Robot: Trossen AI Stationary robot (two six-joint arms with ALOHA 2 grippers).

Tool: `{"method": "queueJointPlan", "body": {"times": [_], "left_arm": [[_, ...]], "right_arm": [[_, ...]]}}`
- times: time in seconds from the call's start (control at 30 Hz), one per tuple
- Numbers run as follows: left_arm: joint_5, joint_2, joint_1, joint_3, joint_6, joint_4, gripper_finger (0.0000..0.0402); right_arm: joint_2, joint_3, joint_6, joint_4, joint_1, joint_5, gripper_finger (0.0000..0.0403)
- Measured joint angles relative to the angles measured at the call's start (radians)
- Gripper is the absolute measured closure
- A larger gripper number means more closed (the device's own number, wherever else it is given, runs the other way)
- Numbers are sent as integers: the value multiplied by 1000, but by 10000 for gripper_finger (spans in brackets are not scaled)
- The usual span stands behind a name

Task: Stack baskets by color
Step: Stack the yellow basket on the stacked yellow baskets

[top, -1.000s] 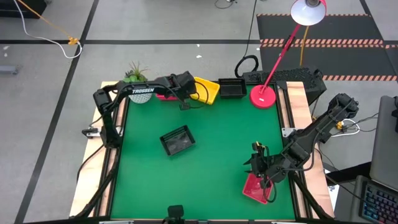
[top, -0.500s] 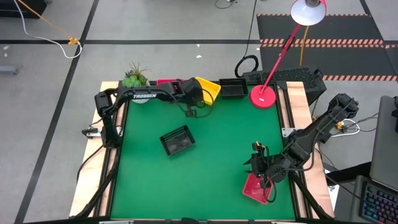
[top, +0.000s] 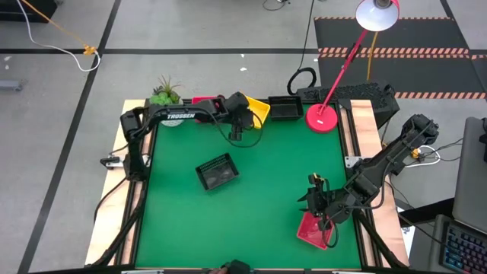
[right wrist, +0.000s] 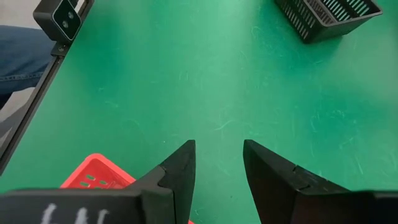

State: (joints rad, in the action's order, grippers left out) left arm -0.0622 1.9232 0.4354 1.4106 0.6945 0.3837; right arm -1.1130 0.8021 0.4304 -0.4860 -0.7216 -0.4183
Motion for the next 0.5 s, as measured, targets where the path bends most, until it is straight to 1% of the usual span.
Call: {"method": "queueJointPlan", "body": {"times": [0.07,0.2,0.3,0.5], "left_arm": [[51,7,23,-3,8,19,185],[66,36,46,-1,49,-1,213],[67,64,55,-3,60,-19,242],[71,66,53,-2,41,-12,316]], "right_arm": [[0,0,2,0,0,0,275],[0,0,2,2,0,0,275],[0,0,2,4,0,0,275],[0,0,3,3,0,0,275]]}}
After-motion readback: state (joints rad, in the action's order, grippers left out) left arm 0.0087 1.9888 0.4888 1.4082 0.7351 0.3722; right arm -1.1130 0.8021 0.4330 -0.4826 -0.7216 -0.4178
